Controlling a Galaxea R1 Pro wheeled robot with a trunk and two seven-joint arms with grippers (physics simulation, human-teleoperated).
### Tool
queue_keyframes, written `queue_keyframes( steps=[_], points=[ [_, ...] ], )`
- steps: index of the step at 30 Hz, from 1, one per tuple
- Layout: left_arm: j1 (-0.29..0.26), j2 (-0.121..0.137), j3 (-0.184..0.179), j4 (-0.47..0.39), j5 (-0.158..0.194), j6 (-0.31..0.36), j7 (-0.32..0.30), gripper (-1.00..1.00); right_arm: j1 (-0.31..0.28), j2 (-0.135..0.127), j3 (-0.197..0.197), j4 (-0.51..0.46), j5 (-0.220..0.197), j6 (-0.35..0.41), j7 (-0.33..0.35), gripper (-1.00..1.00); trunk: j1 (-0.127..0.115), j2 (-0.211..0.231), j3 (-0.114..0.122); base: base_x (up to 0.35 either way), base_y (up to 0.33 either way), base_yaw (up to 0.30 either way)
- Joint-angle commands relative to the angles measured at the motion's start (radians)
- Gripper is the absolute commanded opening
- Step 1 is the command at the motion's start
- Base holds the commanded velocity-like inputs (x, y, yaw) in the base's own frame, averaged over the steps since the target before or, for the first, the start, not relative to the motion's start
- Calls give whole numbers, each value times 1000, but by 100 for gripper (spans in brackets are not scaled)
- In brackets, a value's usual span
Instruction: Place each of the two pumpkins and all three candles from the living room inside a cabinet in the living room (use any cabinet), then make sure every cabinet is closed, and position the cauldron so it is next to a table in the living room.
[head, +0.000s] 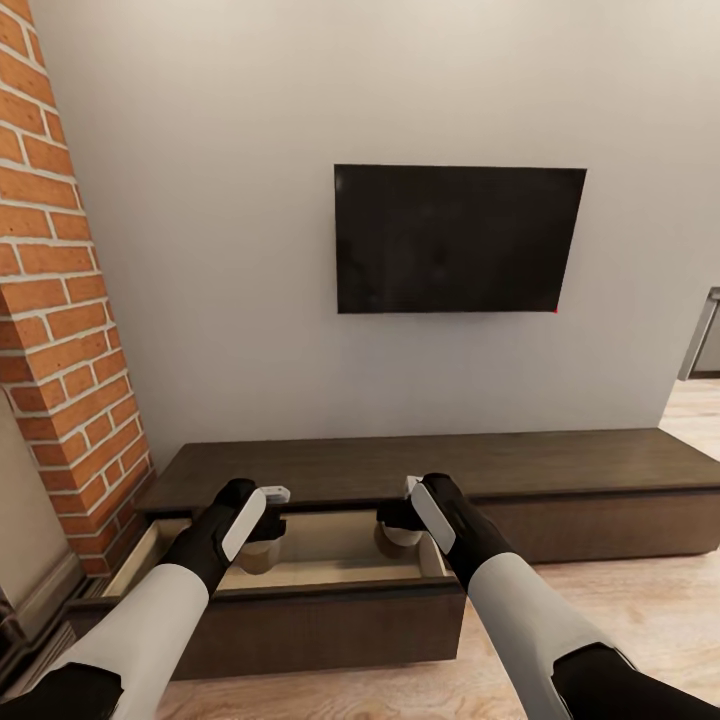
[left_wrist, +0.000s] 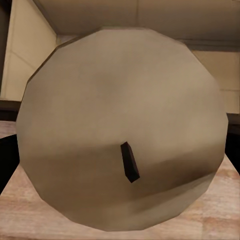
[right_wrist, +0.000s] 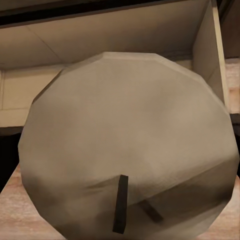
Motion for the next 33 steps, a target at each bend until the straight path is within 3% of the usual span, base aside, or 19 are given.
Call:
queue_keyframes(
  steps=[1,8,21,33],
  points=[
    [-1,1,-3,-2,10,2,10,-100,-1,0,2,-1,-10,2,-9,-100,0,-1,-1,0,0,0],
    [-1,0,-3,-3,10,2,10,-100,-1,0,2,-1,-10,1,-9,-100,0,-1,-1,26,0,0],
    [-1,1,-3,-3,9,2,10,-100,-1,0,2,-1,-10,1,-9,-100,0,-1,-1,251,0,0],
    [-1,1,-3,-4,9,2,10,-100,-1,0,2,-1,-10,2,-9,-100,0,-1,-1,36,1,0]
  ],
)
